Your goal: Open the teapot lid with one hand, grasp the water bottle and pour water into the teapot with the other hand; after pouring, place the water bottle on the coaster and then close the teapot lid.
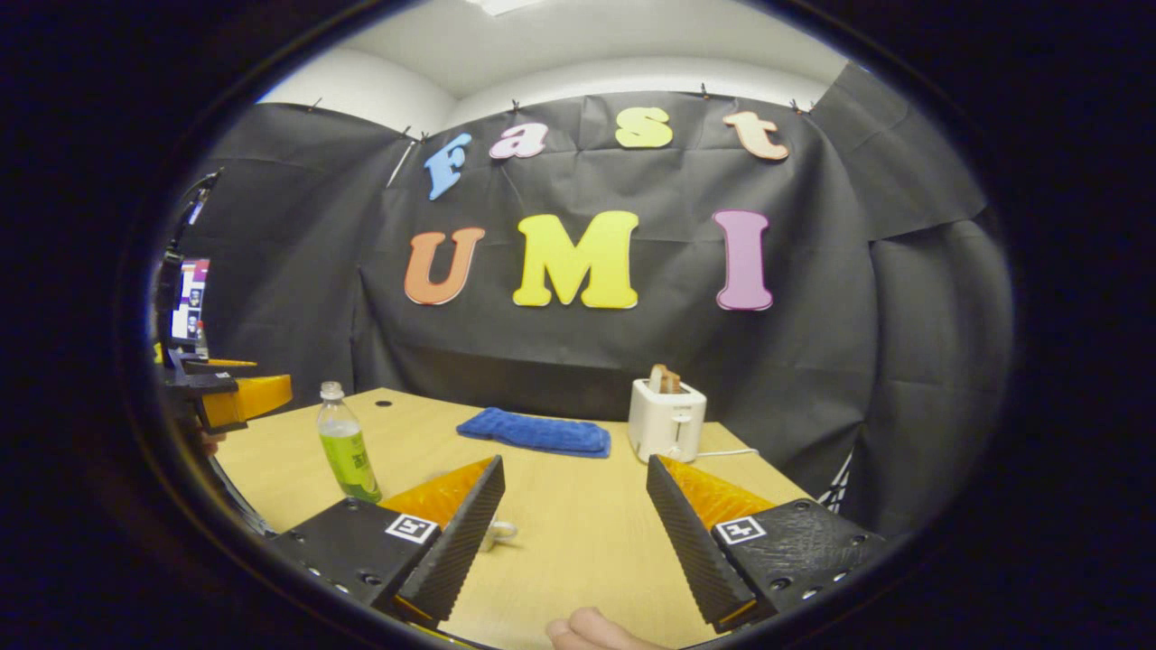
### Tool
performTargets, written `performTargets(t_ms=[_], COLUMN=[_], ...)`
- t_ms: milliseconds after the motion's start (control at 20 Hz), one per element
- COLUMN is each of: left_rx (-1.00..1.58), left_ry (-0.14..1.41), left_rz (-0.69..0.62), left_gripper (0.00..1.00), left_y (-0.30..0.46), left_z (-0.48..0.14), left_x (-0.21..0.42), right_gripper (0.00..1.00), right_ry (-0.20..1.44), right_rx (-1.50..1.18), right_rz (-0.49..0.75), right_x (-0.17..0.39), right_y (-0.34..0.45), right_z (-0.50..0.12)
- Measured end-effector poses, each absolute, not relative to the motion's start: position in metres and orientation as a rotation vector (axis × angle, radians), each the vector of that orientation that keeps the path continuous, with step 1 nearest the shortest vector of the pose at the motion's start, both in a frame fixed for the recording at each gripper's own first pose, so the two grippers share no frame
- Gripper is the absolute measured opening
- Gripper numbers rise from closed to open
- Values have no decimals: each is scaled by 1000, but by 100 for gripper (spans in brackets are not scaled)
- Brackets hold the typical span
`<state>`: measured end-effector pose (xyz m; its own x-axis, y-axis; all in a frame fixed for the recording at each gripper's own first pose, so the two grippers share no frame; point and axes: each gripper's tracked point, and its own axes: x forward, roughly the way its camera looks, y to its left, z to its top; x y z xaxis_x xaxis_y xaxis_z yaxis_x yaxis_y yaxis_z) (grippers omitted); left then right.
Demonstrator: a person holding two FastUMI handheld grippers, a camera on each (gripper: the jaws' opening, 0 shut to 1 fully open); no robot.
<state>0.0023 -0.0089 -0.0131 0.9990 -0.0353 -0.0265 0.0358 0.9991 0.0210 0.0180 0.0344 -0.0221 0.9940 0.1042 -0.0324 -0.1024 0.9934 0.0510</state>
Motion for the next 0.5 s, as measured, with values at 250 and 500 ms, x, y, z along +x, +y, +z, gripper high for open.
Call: performTargets(t_ms=[250,500], left_rx=[42,10], left_ry=[0,16], left_rz=[-7,33], left_gripper=[96,96], left_y=[11,35], left_z=[-6,-12], left_x=[2,9], right_gripper=[95,96], right_ry=[75,85], right_rx=[81,37], right_rz=[176,178], right_x=[51,82], right_y=[89,127], right_z=[-54,-82])
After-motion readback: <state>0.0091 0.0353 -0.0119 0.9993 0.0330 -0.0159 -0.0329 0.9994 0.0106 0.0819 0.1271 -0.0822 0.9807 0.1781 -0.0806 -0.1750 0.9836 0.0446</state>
